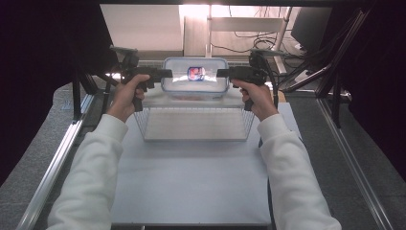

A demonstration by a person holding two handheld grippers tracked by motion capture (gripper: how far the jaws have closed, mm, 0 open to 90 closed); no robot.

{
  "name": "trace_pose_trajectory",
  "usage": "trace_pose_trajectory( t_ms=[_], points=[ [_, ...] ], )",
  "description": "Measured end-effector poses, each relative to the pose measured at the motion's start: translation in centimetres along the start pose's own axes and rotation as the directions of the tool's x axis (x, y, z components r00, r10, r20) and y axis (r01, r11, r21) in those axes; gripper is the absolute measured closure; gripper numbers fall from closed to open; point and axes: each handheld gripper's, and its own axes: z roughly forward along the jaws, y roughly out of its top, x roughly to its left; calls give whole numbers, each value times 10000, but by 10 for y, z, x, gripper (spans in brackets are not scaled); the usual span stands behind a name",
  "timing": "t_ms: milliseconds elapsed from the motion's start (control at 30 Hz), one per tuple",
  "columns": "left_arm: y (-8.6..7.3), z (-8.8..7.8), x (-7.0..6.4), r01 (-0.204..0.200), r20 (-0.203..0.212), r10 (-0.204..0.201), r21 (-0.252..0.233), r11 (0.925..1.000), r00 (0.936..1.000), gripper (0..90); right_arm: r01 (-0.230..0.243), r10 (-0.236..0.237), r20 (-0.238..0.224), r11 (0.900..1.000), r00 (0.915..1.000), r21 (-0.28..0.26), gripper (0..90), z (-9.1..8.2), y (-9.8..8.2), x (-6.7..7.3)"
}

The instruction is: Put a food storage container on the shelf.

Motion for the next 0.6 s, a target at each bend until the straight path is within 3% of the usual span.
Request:
trace_pose_trajectory(
  t_ms=[300,400,467,500,600],
  points=[
    [1,9,13,564,246,-562,-100,9984,9981,413,-1092,1095,159,9939,9939,-172,379,9,-1,-8],
    [0,8,14,557,295,-553,-150,9983,9980,407,-1074,1080,213,9938,9939,-279,348,10,-3,-8],
    [-2,8,13,419,242,-415,-173,9990,9988,397,-983,995,324,9946,9945,-346,294,11,-4,-6],
    [-3,6,11,180,-25,-181,-434,9989,9998,319,-776,804,507,9955,9955,-542,201,12,-5,-3],
    [-6,-4,3,-617,-312,589,-956,9935,9978,234,-380,457,757,9943,9961,-997,79,8,-9,4]
  ],
)
